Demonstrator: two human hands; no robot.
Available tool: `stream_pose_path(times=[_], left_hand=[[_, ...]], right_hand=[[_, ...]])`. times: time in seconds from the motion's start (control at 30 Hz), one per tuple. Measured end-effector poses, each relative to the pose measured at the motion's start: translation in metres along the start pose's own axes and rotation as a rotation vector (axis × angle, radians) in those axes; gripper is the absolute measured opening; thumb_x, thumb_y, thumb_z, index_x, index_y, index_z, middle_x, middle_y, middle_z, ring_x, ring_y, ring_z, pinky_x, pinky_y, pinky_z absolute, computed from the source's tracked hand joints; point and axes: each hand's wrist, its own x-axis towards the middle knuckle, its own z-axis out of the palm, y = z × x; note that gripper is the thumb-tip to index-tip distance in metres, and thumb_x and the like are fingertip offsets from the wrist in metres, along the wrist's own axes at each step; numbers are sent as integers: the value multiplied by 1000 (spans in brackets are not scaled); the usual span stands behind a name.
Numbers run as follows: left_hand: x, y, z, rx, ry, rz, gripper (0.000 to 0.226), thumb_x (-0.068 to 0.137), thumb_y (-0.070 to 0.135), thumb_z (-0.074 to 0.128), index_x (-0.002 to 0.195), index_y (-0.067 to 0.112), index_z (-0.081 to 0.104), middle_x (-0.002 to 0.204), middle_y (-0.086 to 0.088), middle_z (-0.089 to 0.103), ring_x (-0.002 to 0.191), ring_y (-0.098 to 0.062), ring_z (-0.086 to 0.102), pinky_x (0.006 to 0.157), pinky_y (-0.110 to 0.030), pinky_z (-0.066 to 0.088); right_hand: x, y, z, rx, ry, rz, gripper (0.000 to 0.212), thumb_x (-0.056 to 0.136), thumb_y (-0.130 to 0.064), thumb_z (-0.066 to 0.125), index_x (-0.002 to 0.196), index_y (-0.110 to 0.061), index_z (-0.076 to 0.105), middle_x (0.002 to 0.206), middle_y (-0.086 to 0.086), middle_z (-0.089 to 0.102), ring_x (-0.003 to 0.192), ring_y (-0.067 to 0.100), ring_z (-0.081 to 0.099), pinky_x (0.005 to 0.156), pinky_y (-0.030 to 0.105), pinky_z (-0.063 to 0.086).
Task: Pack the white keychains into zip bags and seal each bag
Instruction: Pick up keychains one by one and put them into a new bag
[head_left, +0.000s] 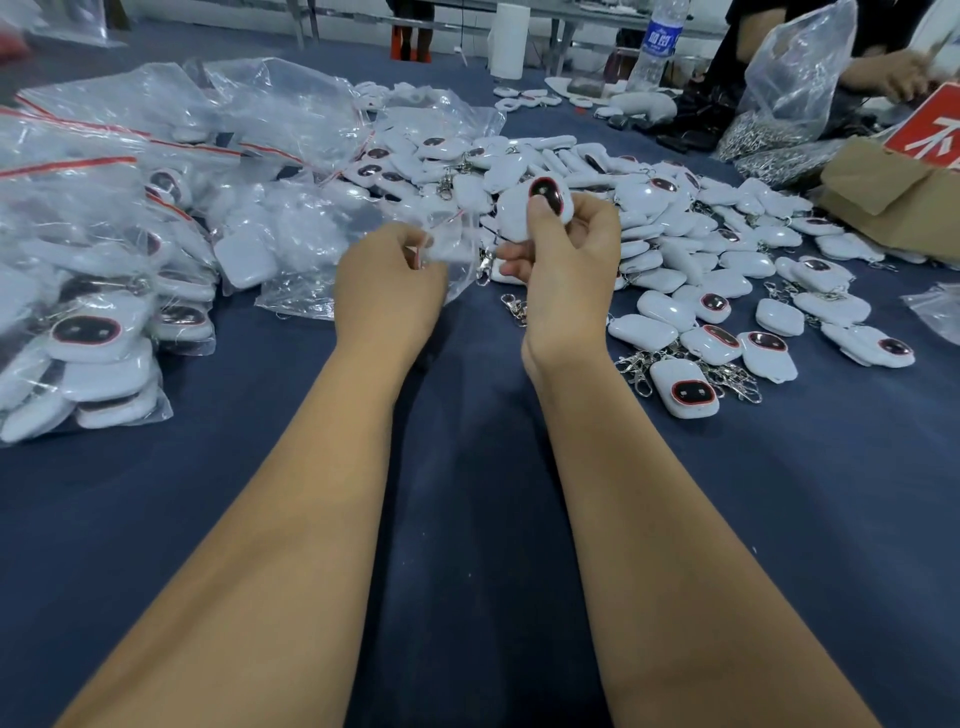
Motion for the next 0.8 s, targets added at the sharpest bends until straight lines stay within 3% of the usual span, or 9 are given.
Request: stream_pose_path(times=[0.1,0.2,0.27,0.37,0.47,0.53,0.63,0.73,0.8], left_hand=[[-3,4,2,18,-43,50,15,89,21,56,92,18,70,70,6,62,67,-17,58,60,-26,42],[-4,5,2,-14,-56,49,20,91,19,52,86,14,71,67,4,63,66,-18,60,62,-29,46],[-3,7,0,-95,-38,5,19,89,18,52,81,14,68,65,-1,64,67,-23,64,64,-33,51],[-4,10,-2,-146,23,-14,16,86,18,54,73,22,63,63,6,61,56,-4,57,58,-23,46],[-6,15,-4,-270,11,10,10,82,19,55,77,22,62,62,3,64,55,-11,61,57,-28,51],[-8,19,-6,-298,-3,67,10,83,22,57,75,25,62,59,5,63,56,-14,59,60,-33,54],[-9,21,-6,-288,8,132,13,84,26,58,73,32,62,66,0,65,66,-21,63,66,-38,55],[-8,19,-6,-248,135,151,14,87,24,57,77,29,64,64,10,60,59,0,55,63,-23,47],[-4,17,-7,-251,231,97,14,88,22,56,77,22,65,62,13,57,54,5,50,58,-14,39]], right_hand=[[0,-2,1,169,-117,101,11,98,0,51,101,-8,43,93,16,59,66,21,70,65,27,58],[-4,2,3,95,-189,135,13,96,2,50,96,-10,44,95,18,61,71,21,72,68,27,59],[-5,9,4,-185,-168,75,15,93,-4,56,93,-15,47,95,12,63,73,16,68,71,29,57],[-7,16,1,-702,-190,-130,11,87,-17,66,94,-19,59,90,-7,62,88,12,59,82,30,48],[-7,18,-1,-838,-205,-255,13,84,-23,71,97,-19,72,112,-3,53,115,17,46,98,27,40],[-6,16,0,-798,-243,-201,12,89,-27,66,96,-22,74,113,-1,57,112,15,53,98,31,44],[-10,15,1,-790,-378,-118,22,94,-20,52,94,-23,74,86,-7,68,84,11,59,79,33,49],[-11,17,1,-840,-391,-172,30,92,-18,56,118,-25,68,99,-7,66,88,11,57,83,31,47],[-12,17,1,-848,-339,-250,22,90,-20,60,110,-27,66,92,-9,59,82,8,52,78,29,45]])
